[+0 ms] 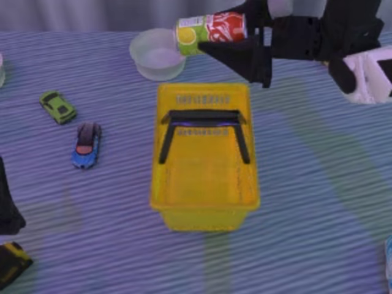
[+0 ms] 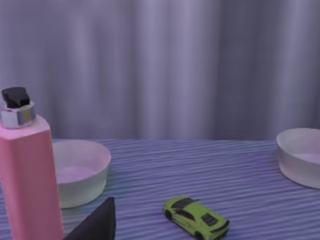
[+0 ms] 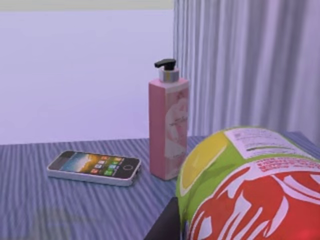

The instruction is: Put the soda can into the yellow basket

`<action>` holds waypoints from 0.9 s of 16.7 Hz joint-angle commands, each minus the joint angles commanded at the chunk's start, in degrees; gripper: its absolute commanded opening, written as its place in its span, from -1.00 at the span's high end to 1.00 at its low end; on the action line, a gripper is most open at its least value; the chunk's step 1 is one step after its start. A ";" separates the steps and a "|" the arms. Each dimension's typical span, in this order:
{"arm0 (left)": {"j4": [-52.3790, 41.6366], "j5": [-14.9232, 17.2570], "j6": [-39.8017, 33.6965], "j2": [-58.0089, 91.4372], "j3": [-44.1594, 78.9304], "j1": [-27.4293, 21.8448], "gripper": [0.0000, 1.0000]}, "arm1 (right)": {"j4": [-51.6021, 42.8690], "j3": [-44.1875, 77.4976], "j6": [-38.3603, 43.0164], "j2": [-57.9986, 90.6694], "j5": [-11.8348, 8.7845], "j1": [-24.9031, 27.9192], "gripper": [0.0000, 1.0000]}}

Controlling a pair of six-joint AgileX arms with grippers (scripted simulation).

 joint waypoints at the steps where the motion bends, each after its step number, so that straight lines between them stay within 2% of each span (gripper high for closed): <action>1: 0.00 0.00 0.00 0.00 0.00 0.00 -1.00 | 0.00 0.00 0.00 0.00 0.00 0.00 1.00; 5: 0.00 0.00 0.00 0.00 0.00 0.00 -1.00 | 2.21 -0.15 -0.04 2.47 -0.16 -0.08 1.00; 11: 0.00 0.00 0.00 0.00 0.00 0.00 -1.00 | 15.68 -2.60 -0.29 13.31 0.17 0.19 1.00; 15: 0.00 0.00 0.00 0.00 0.00 0.00 -1.00 | 16.70 -2.92 -0.32 14.26 0.21 0.24 1.00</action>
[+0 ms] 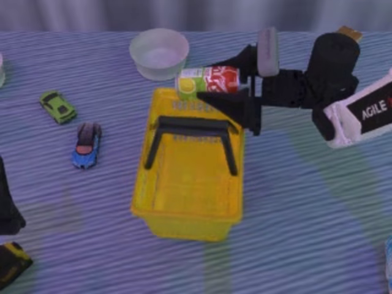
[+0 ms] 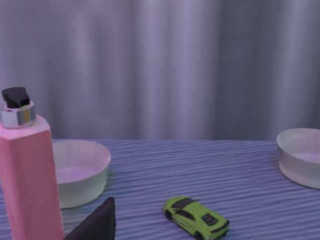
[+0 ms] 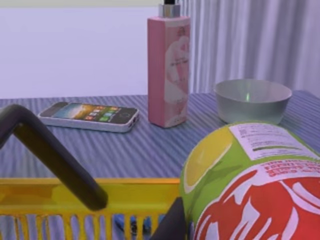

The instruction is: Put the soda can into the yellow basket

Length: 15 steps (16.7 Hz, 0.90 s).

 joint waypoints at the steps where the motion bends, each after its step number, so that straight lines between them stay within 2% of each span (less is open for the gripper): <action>1: 0.00 0.00 0.00 0.00 0.00 0.00 -1.00 | 0.00 0.00 0.00 0.00 0.00 0.00 1.00; 14: 0.00 0.00 0.00 0.00 0.00 0.00 -1.00 | 0.00 0.00 0.00 0.00 0.00 0.00 -0.96; 15: 0.00 0.00 0.00 0.00 0.00 0.00 -1.00 | 0.00 0.00 0.00 0.00 0.00 0.00 -1.00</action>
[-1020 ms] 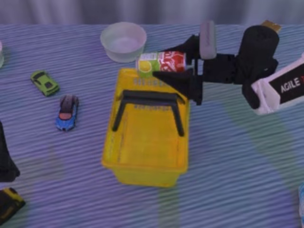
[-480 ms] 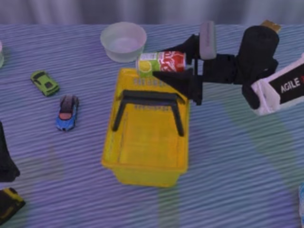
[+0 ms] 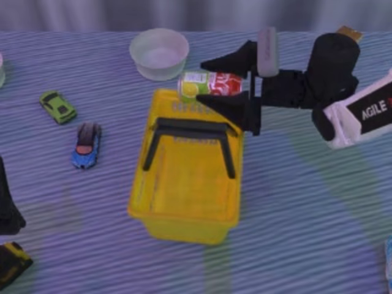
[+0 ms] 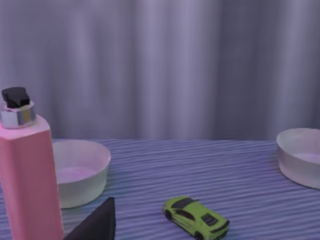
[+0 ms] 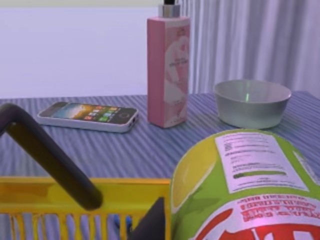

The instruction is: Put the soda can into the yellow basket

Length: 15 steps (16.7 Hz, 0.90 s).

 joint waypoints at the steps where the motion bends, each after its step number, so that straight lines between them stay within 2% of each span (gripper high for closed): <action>1: 0.00 0.00 0.00 0.00 0.00 0.00 -1.00 | 0.00 0.00 0.00 0.00 0.00 0.00 -1.00; 10: -0.43 0.06 0.25 0.51 0.45 -0.21 -1.00 | -0.58 -0.30 -0.19 -1.15 0.59 -0.37 -1.00; 12: -2.58 0.34 1.49 3.09 2.80 -1.20 -1.00 | -1.71 -2.29 -0.54 -3.89 1.97 -0.78 -1.00; 15: -8.77 0.94 5.13 10.46 9.91 -3.95 -1.00 | -4.95 -7.81 -1.49 -11.95 6.09 -2.15 -1.00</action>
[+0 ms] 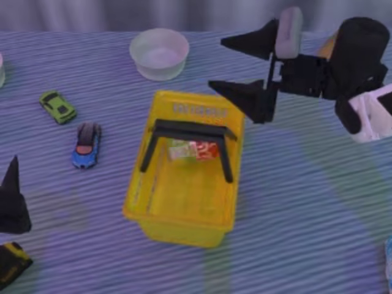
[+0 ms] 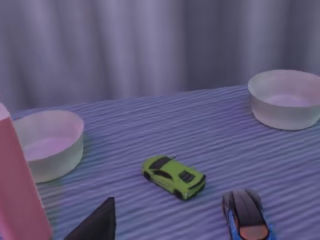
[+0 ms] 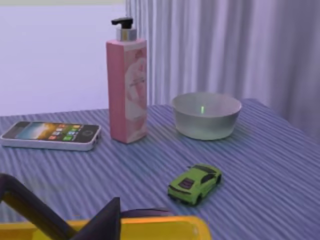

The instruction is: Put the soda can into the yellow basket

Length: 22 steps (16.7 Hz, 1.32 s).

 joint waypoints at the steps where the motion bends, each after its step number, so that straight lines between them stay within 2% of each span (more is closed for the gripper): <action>1: -2.79 0.22 1.67 3.36 3.32 -1.22 -1.00 | -1.50 -2.44 -0.37 -3.62 1.87 -0.63 -1.00; 3: -8.84 0.64 5.39 10.83 10.72 -3.88 -1.00 | -5.07 -7.95 -1.10 -11.81 6.10 -2.06 -1.00; 6: -19.10 1.21 12.07 24.26 23.89 -8.50 -1.00 | -11.80 -17.52 -2.05 -26.16 13.53 -4.45 -1.00; 13: -44.01 1.56 30.68 62.34 59.50 -20.27 -1.00 | -32.26 -42.39 -2.78 -67.82 33.52 -10.13 -1.00; 16: -53.37 1.19 38.59 78.87 74.42 -24.79 -1.00 | -40.89 -51.40 -2.35 -86.57 41.39 -12.06 -1.00; 19: -61.36 0.60 45.60 93.74 87.67 -28.57 -1.00 | -48.34 -58.57 -1.67 -103.32 48.25 -13.63 -1.00; 22: -67.46 -0.06 51.06 105.52 98.08 -31.37 -1.00 | -54.18 -63.65 -0.87 -116.10 53.73 -14.75 -1.00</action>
